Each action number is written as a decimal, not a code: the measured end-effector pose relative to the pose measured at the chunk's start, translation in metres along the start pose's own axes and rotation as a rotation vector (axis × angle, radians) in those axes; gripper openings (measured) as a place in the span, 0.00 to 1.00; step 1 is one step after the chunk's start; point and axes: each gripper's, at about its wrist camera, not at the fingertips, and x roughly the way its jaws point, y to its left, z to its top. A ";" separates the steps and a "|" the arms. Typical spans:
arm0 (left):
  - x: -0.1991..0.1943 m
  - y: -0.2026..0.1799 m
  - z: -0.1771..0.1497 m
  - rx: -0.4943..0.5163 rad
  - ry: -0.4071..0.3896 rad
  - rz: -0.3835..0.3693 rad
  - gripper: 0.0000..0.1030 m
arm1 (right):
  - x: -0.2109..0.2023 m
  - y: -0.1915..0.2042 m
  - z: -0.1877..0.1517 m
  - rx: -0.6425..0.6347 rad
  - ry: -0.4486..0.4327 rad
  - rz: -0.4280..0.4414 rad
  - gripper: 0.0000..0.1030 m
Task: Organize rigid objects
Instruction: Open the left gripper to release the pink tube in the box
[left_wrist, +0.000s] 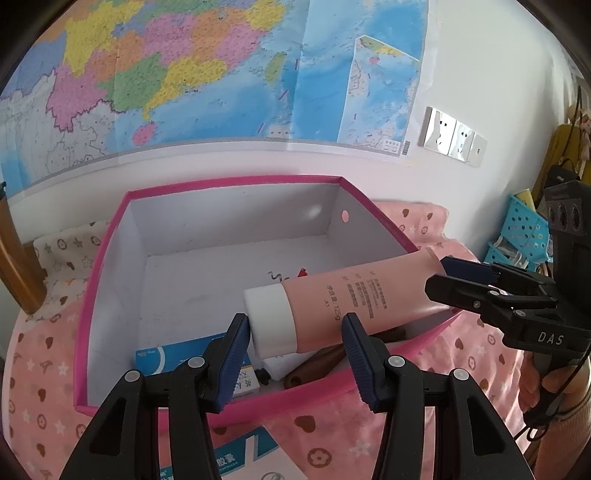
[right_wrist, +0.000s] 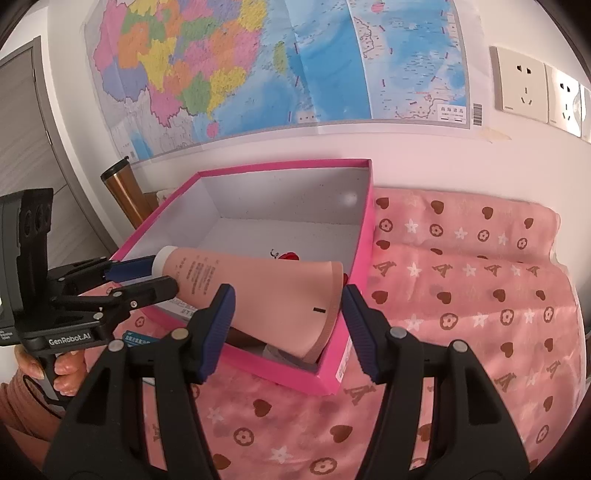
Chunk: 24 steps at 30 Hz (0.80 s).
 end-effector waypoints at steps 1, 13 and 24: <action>0.001 0.001 0.000 0.000 0.001 0.000 0.51 | 0.000 0.001 0.000 -0.002 0.001 -0.002 0.60; 0.013 0.006 -0.001 -0.013 0.030 0.001 0.51 | 0.004 0.007 0.001 -0.034 0.008 -0.038 0.60; 0.019 0.005 -0.002 0.002 0.043 -0.003 0.50 | 0.005 0.009 0.002 -0.034 0.000 -0.046 0.61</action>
